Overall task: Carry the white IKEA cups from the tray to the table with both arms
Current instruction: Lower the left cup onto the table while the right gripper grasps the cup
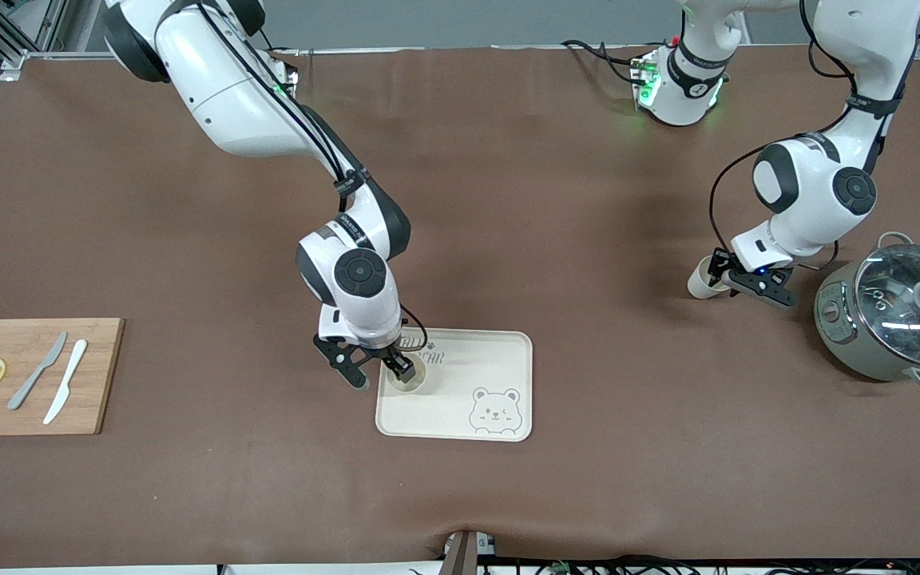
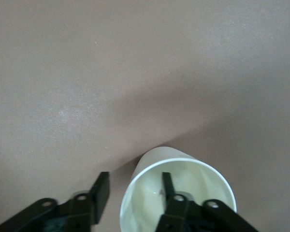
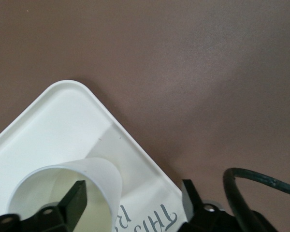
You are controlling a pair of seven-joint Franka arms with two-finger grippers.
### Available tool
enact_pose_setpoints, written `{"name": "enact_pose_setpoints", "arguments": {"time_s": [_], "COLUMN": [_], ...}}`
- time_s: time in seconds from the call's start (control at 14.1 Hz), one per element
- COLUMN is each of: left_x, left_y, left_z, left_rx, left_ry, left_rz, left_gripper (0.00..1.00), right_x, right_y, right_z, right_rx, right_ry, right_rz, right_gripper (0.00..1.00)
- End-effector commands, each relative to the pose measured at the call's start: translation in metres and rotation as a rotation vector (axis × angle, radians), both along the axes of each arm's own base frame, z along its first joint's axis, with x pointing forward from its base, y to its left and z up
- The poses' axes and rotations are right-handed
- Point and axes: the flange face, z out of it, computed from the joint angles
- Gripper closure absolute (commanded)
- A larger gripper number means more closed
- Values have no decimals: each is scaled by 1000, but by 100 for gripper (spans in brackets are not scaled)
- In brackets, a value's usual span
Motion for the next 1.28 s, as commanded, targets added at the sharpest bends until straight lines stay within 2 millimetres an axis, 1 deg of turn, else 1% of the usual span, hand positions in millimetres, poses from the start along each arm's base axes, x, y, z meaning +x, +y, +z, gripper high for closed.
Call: {"name": "enact_pose_setpoints", "arguments": {"time_s": [0.0,0.07,0.14,0.28,0.43,0.5,0.64,0.71,0.78,0.85,0.92,1.21], "left_x": [2,2,2,2,2,2,3,3,4,6,7,13], "left_y": [-1,-1,-1,0,2,4,5,5,5,6,5,2], "left_z": [1,1,1,1,2,3,7,9,13,22,28,60], "left_rx": [-9,-9,-9,-9,-9,-8,-8,-9,-11,-13,-16,-50], "left_ry": [-24,-25,-26,-26,-28,-30,-38,-41,-45,-59,-62,-33], "left_rz": [2,3,3,3,3,6,8,7,10,15,17,32], "left_gripper": [22,6,0,0,0,0,0,0,0,0,0,0], "right_x": [3,3,2,2,2,3,3,3,3,4,4,3], "right_y": [4,4,5,6,7,6,6,6,6,5,4,6], "right_z": [3,3,3,2,4,4,5,5,5,5,5,4], "right_rx": [-8,-8,-8,-8,-6,-8,-7,-7,-4,-5,-5,-6], "right_ry": [-20,-20,-20,-20,-21,-20,-23,-23,-22,-21,-23,-22], "right_rz": [9,9,11,12,13,11,12,12,10,10,8,9], "right_gripper": [39,43,45,53,68,77,88,91,91,92,99,100]}}
